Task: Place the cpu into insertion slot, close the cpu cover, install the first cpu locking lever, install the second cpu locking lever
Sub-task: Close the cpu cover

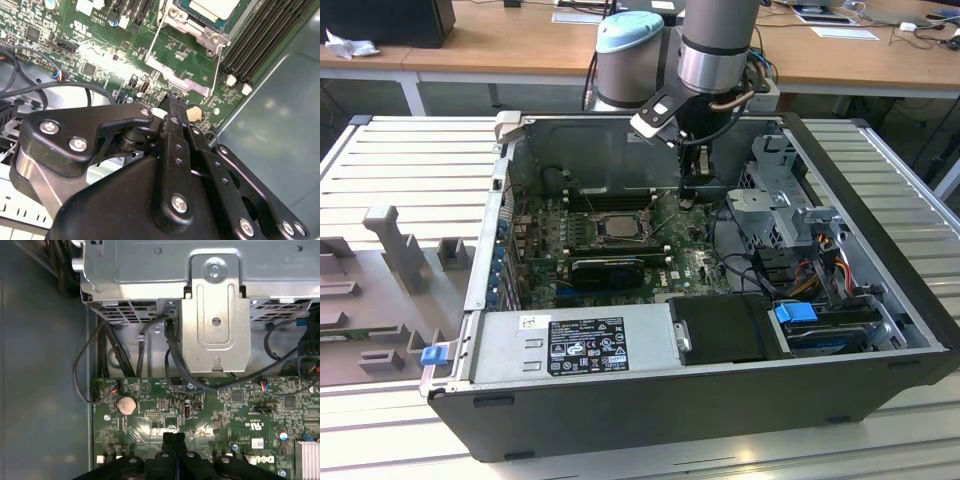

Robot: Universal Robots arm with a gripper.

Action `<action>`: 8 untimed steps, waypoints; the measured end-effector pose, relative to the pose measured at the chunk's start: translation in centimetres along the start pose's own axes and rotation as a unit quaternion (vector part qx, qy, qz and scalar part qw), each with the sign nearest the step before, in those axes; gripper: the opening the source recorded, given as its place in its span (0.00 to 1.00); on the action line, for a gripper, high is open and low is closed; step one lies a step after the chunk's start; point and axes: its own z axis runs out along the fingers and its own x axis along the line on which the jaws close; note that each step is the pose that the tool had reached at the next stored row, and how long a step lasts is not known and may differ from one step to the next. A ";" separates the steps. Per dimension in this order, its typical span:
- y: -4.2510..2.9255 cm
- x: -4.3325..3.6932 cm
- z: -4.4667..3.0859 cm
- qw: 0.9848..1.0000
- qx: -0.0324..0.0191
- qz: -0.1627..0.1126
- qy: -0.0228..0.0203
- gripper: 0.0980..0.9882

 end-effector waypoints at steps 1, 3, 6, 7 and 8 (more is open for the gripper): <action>0.00 0.00 0.20 1.000 0.000 -0.001 0.000 0.01; -0.01 0.00 0.48 1.000 0.001 -0.001 0.000 0.01; -0.92 -0.02 0.62 1.000 0.001 -0.001 0.000 0.01; -1.15 -0.02 0.62 1.000 0.001 -0.001 0.000 0.01; -1.52 -0.03 0.63 1.000 0.001 -0.001 0.000 0.01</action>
